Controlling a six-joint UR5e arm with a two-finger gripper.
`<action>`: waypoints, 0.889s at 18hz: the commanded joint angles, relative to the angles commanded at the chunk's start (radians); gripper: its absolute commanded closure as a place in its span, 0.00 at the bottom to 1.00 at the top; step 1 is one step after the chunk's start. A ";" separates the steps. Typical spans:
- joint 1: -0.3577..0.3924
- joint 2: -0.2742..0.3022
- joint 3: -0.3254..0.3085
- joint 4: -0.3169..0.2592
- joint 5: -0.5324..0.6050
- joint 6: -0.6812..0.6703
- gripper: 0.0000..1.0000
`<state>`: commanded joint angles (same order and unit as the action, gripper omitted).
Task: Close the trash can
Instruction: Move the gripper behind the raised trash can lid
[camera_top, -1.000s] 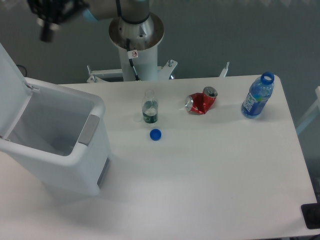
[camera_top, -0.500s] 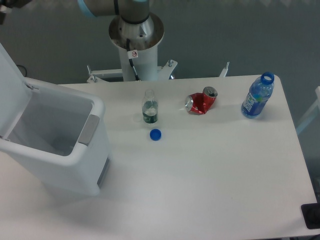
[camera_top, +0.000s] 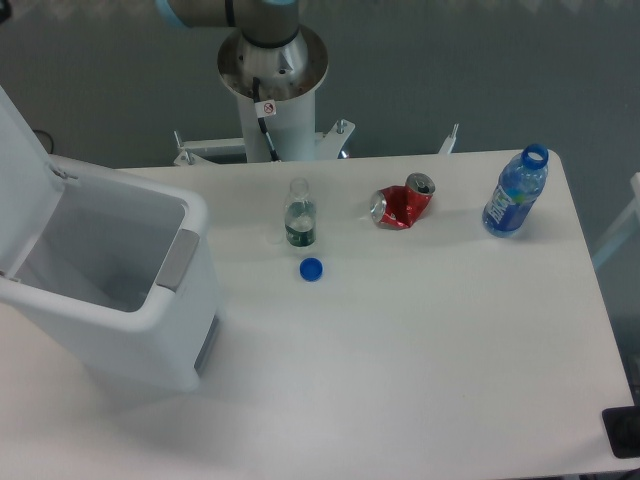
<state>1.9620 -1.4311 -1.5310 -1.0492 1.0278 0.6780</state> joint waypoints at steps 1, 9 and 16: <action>-0.003 -0.008 0.002 0.000 0.002 -0.002 1.00; -0.005 -0.028 0.000 0.003 0.080 -0.003 1.00; -0.005 -0.034 -0.003 -0.009 0.175 -0.040 1.00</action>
<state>1.9574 -1.4650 -1.5340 -1.0584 1.2026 0.6382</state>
